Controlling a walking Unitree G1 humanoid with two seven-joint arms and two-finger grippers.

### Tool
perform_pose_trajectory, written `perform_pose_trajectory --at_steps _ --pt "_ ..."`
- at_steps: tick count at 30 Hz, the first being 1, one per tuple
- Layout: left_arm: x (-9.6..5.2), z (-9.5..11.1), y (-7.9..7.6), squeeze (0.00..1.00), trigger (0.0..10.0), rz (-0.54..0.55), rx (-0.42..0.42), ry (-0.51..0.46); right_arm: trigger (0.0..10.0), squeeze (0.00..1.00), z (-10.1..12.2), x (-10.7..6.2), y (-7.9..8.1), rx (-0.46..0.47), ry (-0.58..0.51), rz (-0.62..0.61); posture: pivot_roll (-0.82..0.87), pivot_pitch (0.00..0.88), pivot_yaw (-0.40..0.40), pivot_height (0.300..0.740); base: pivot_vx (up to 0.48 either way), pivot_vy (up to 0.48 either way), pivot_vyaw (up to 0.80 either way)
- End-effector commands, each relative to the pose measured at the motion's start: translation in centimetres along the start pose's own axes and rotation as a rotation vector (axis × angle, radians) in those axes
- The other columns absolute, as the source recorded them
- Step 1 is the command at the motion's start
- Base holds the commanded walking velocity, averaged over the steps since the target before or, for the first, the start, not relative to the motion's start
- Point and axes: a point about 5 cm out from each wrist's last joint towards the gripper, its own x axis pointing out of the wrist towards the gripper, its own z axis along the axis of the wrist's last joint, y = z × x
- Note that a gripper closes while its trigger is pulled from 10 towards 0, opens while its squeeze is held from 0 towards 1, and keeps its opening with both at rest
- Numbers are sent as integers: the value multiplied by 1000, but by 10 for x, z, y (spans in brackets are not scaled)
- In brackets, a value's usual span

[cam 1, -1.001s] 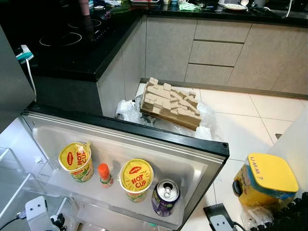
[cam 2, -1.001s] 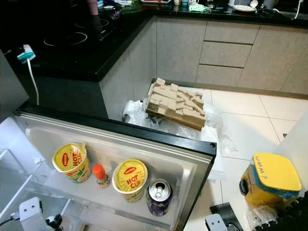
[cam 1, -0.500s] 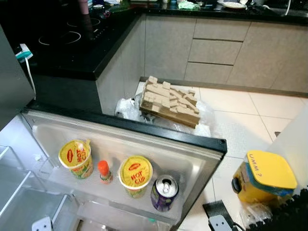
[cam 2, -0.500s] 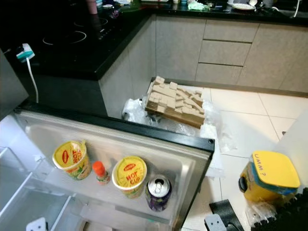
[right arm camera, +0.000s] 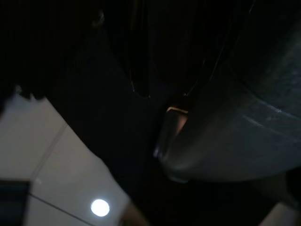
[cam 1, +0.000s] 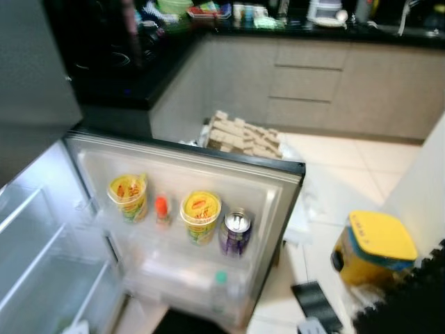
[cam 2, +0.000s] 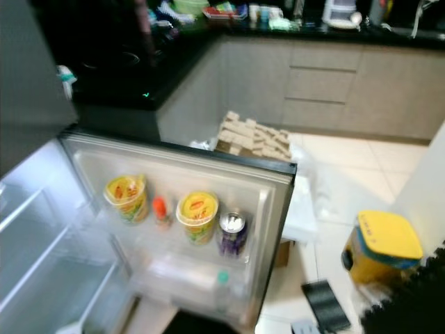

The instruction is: Restocking fridge

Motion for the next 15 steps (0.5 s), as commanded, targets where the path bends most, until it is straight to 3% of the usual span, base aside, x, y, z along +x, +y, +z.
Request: perform_pose_trajectory --at_steps 1,5,15 --pt "0 -1 2 0 10000 -1 31 19 10000 0 4 1 2 -8 -11 4 -52 0 1 740 0 0 0" --pt "0 -4 -1 0 10000 -9 62 39 10000 0 4 1 2 -8 -10 4 -55 0 2 740 0 -478 0" --pt "0 -5 -2 0 10000 7 40 37 10000 0 4 2 4 -13 -9 14 -54 0 0 740 0 0 0"
